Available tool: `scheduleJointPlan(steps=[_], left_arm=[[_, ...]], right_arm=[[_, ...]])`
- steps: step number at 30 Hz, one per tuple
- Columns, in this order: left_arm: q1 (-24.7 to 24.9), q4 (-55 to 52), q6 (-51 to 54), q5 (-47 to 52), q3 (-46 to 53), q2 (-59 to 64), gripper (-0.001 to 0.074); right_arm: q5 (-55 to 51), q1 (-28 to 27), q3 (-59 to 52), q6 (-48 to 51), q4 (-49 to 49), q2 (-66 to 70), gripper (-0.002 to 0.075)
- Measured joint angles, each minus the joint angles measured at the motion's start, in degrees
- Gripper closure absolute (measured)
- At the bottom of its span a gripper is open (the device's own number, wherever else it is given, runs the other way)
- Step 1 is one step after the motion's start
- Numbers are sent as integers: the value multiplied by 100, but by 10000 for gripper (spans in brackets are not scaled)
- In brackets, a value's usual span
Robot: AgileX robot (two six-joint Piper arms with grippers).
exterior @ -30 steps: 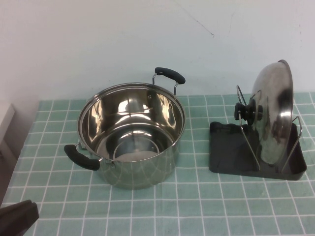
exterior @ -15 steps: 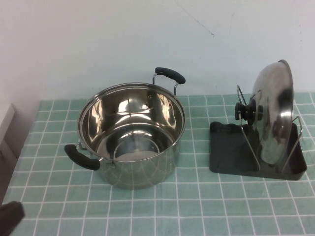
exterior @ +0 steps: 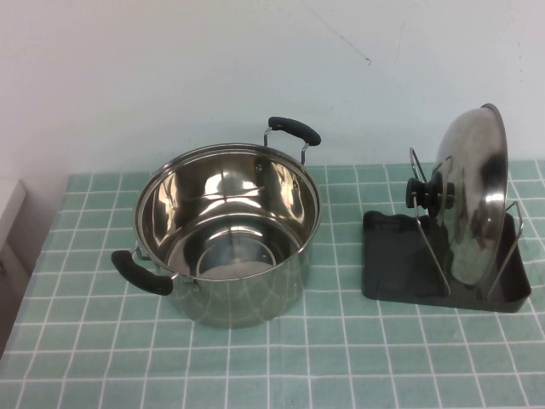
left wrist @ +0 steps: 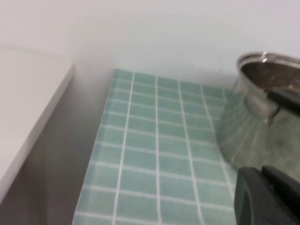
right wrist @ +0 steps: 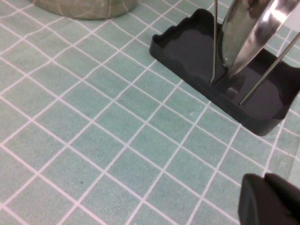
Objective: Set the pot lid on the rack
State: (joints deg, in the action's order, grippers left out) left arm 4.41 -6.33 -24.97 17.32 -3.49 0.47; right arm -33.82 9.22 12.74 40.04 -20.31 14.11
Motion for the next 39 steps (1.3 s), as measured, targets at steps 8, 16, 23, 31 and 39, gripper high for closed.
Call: scheduleJointPlan(steps=[8,16,23,31,39], left_arm=[[-35,81,208,235,474,-116,737],[-39,81,660,243,474,-116,737],[-39,90,860,243,474,-116,737],[-39,103,882,243,474,-116,737],[-39,103,885,243,474,-116,737]], right_arm=[[0,0,0,0,0,0,727],[0,0,0,0,0,0,727],[0,0,0,0,0,0,727],[0,0,0,0,0,0,727],[0,0,0,0,0,0,727]])
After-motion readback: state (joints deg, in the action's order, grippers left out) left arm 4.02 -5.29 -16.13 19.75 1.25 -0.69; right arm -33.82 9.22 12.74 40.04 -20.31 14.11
